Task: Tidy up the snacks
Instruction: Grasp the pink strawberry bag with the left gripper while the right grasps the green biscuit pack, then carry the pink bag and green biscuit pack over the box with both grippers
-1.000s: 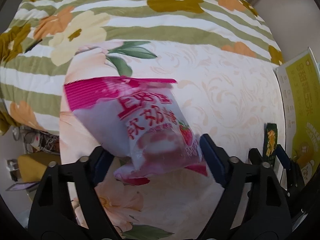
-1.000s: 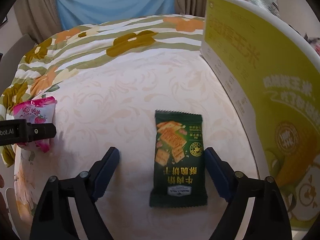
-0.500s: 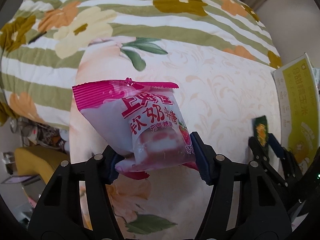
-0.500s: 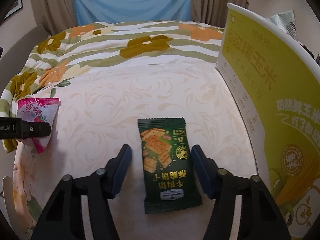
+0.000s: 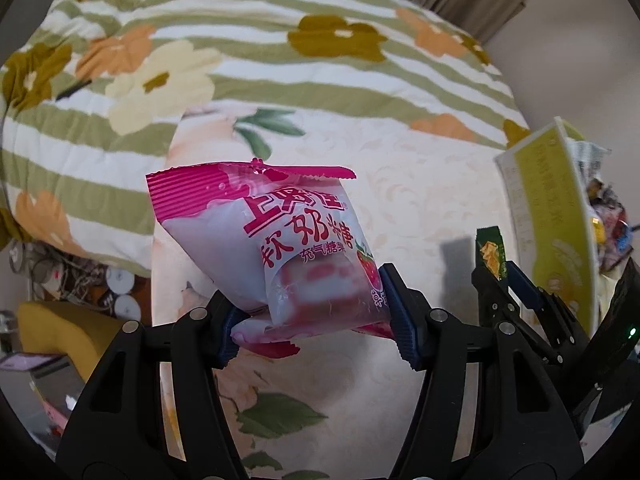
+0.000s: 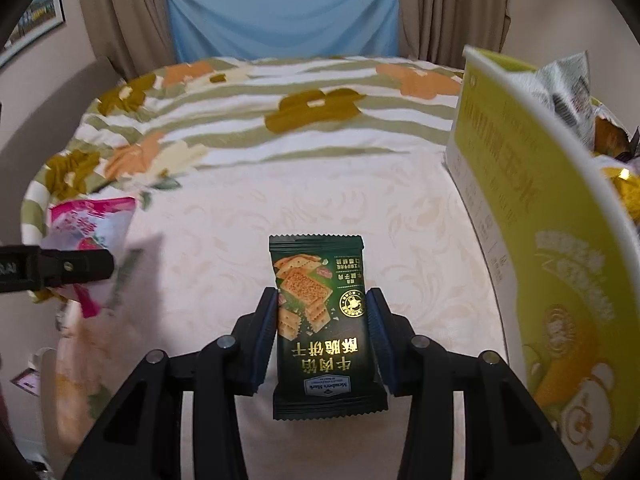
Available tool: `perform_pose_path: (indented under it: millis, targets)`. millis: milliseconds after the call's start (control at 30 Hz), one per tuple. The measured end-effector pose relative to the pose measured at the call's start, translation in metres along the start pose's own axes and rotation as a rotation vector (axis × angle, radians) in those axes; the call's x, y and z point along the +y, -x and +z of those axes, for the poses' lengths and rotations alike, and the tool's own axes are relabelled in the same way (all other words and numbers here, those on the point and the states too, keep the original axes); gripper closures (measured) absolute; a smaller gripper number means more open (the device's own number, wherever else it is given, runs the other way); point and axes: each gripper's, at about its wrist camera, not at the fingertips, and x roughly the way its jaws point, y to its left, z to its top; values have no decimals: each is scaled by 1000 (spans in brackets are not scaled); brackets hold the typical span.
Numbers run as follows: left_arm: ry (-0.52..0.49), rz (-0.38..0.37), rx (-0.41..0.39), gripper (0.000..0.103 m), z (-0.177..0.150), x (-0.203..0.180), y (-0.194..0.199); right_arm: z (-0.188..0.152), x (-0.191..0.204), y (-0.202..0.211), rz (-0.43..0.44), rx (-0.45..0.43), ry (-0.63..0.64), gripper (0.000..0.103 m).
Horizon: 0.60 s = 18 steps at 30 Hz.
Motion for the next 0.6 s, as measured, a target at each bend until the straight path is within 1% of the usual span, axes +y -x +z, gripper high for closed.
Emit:
perform_pose_path:
  millis: [133,267,367,500,600]
  targets:
    - [-58,-44,-51,46,1,-20,30,10,-1,33,34,-43,-25,63]
    - [-119,-85,-98,46,4,-49,63,24,-5,80,36,-83,-34,63]
    - [-153,-129,-130,46,7,-76,85,32,-16,116,41,-112,-58,63]
    - [-205,-167,-169,46,7,-120,106,41,-44,157,17,-158,-82,62]
    - [-222,-190,-186,46,4,-153,112,45,-73,179,8,-190,-107,62]
